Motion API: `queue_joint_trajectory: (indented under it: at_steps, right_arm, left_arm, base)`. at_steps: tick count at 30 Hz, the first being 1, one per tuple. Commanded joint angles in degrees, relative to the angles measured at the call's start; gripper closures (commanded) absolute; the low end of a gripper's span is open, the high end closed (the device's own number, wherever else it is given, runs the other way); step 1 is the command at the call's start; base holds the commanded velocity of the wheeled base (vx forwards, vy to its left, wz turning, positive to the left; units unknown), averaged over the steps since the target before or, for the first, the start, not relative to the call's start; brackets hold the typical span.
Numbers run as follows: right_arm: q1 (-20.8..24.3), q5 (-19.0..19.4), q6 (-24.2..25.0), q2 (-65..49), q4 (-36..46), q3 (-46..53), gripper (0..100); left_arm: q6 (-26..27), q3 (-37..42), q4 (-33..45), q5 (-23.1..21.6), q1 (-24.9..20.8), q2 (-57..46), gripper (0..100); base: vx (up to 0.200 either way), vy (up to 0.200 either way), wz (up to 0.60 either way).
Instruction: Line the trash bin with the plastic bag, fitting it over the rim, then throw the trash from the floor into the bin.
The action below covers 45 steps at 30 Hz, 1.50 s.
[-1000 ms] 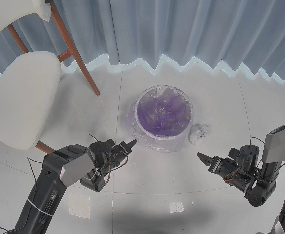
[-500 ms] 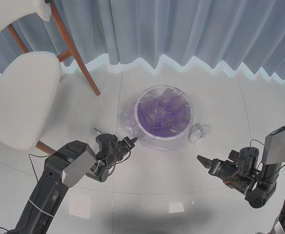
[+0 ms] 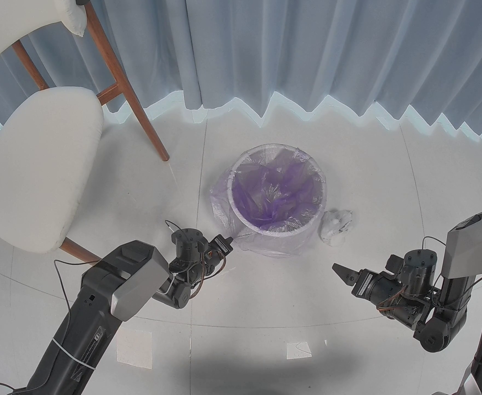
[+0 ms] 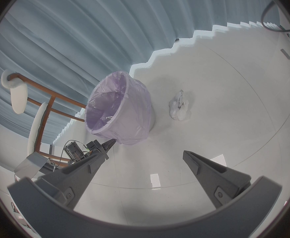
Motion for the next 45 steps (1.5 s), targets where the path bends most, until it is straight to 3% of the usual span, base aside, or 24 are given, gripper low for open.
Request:
queue_joint_trajectory:
  at_steps: [1,9,10,16,26,36,41,45]
  right_arm:
    - [0.05,0.03,-0.01,0.4,-1.0,-0.16,0]
    - [0.05,0.03,-0.01,0.58,-1.0,-0.16,0]
    - [0.05,0.03,-0.01,0.67,-1.0,-0.16,0]
    - [-0.13,-0.06,-0.1,0.58,-1.0,0.11,0]
    - [-0.13,-1.46,-0.45,-0.74,-1.0,0.99,0]
    - [0.31,-1.73,0.43,-6.89,-1.0,10.48,0]
    - [-1.71,-1.64,0.52,-10.58,-1.0,13.47,0]
    - [-4.43,-1.64,0.69,-12.17,-0.73,14.43,0]
  left_arm:
    - [-0.13,-0.08,0.33,0.25,-0.27,-0.06,100]
    - [-0.22,-0.17,0.25,-0.1,-1.41,-0.15,100]
    - [-0.22,0.0,0.33,-0.1,-1.41,-0.24,0]
    - [-0.4,3.52,-0.54,2.63,-1.32,-2.44,0]
    - [0.13,26.46,-0.98,2.89,-2.64,-19.66,0]
    - [0.39,53.27,-11.79,5.7,-4.05,-50.6,0]
    - [1.27,63.64,-12.23,5.09,-0.8,-67.12,0]
    - [5.49,71.46,-11.71,3.51,1.84,-75.65,0]
  base:
    - [0.0,0.0,0.0]
    - [0.0,0.0,0.0]
    - [0.0,0.0,0.0]
    - [0.0,0.0,0.0]
    - [0.0,0.0,0.0]
    - [0.0,0.0,0.0]
    - [0.0,0.0,0.0]
    - [0.0,0.0,0.0]
